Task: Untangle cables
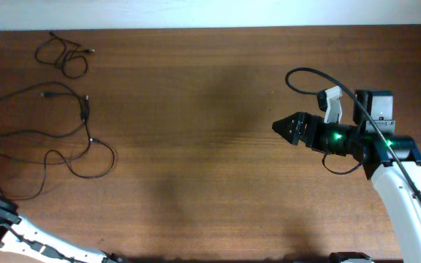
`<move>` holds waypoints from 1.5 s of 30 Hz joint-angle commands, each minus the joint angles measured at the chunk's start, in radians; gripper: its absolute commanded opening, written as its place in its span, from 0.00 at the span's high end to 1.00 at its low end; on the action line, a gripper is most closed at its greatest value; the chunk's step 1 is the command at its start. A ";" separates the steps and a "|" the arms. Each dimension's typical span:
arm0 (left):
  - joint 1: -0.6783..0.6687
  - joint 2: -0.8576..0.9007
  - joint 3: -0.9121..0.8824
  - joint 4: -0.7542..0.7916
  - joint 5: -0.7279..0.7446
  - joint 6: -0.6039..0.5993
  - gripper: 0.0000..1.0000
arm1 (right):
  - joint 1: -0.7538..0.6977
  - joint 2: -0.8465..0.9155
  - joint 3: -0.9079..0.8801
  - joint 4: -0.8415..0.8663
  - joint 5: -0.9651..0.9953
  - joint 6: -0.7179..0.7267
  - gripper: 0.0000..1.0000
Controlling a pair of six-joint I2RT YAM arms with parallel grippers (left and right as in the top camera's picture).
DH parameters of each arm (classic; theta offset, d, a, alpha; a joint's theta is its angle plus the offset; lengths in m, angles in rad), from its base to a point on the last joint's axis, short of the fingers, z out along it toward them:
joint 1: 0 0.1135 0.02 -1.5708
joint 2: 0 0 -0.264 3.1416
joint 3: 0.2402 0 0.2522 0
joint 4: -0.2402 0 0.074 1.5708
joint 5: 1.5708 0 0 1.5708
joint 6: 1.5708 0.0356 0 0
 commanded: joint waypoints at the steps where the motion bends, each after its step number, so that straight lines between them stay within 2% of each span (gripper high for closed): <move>1: -0.031 0.010 0.011 -0.009 0.215 0.027 0.53 | 0.007 0.001 0.006 0.003 0.009 -0.014 0.02; 3: -0.049 0.013 0.011 -0.036 0.292 0.027 0.48 | 0.007 0.001 0.006 0.003 0.009 -0.014 0.01; 6: -0.078 0.013 0.011 -0.068 0.309 0.028 0.48 | 0.008 0.001 0.006 0.003 0.009 -0.014 0.02; 9: -0.110 0.013 0.011 -0.092 0.310 0.032 0.34 | 0.007 0.001 0.006 0.003 0.009 -0.014 0.01; 11: -0.128 0.013 0.011 -0.104 0.337 0.056 0.29 | 0.007 0.001 0.006 0.003 0.009 -0.014 0.01; 14: -0.152 0.013 0.011 -0.127 0.432 0.117 0.27 | 0.008 0.002 0.006 0.003 0.009 -0.014 0.02; 18: -0.175 0.013 0.011 -0.174 0.434 0.086 0.34 | 0.008 0.002 0.006 0.003 0.009 -0.014 0.01; 20: -0.175 0.013 0.011 -0.179 0.385 0.086 0.34 | 0.008 0.002 0.006 -0.001 0.008 -0.014 0.01; 23: -0.170 0.013 0.011 -0.200 0.217 0.031 0.34 | 0.008 0.002 0.006 -0.020 0.008 -0.014 0.01; 24: -0.166 0.013 0.011 -0.206 0.154 0.005 0.36 | 0.007 0.002 0.006 -0.023 0.009 -0.015 0.01; 26: -0.156 0.013 0.011 -0.220 0.039 -0.044 0.48 | 0.008 0.002 0.006 -0.024 0.008 -0.014 0.01; 29: -0.113 0.013 0.011 -0.253 -0.189 -0.164 0.49 | 0.008 0.002 0.006 -0.024 0.008 -0.014 0.01; 30: -0.101 0.013 0.011 -0.257 -0.197 -0.181 0.49 | 0.008 0.002 0.006 -0.024 0.008 -0.014 0.01; 32: -0.070 0.013 0.011 -0.260 -0.153 -0.198 0.52 | 0.008 0.002 0.006 -0.023 0.009 -0.014 0.01; 34: -0.047 0.013 0.011 -0.255 -0.035 -0.195 0.59 | 0.008 0.002 0.006 -0.022 0.008 -0.014 0.01; 36: -0.024 0.013 0.011 -0.231 0.189 -0.097 0.62 | 0.007 0.002 0.006 -0.018 0.009 -0.014 0.01; 37: -0.017 0.013 0.012 -0.219 0.327 -0.029 0.60 | 0.007 0.002 0.006 -0.015 0.009 -0.014 0.01; 39: -0.017 0.013 0.022 -0.219 0.478 0.013 0.54 | 0.008 0.002 0.006 -0.011 0.008 -0.014 0.01; 42: -0.041 0.012 0.063 -0.239 0.522 0.022 0.43 | 0.008 0.002 0.006 -0.011 0.008 -0.014 0.01; 45: -0.078 0.011 0.120 -0.279 0.522 0.028 0.40 | 0.008 0.002 0.006 -0.012 0.008 -0.014 0.01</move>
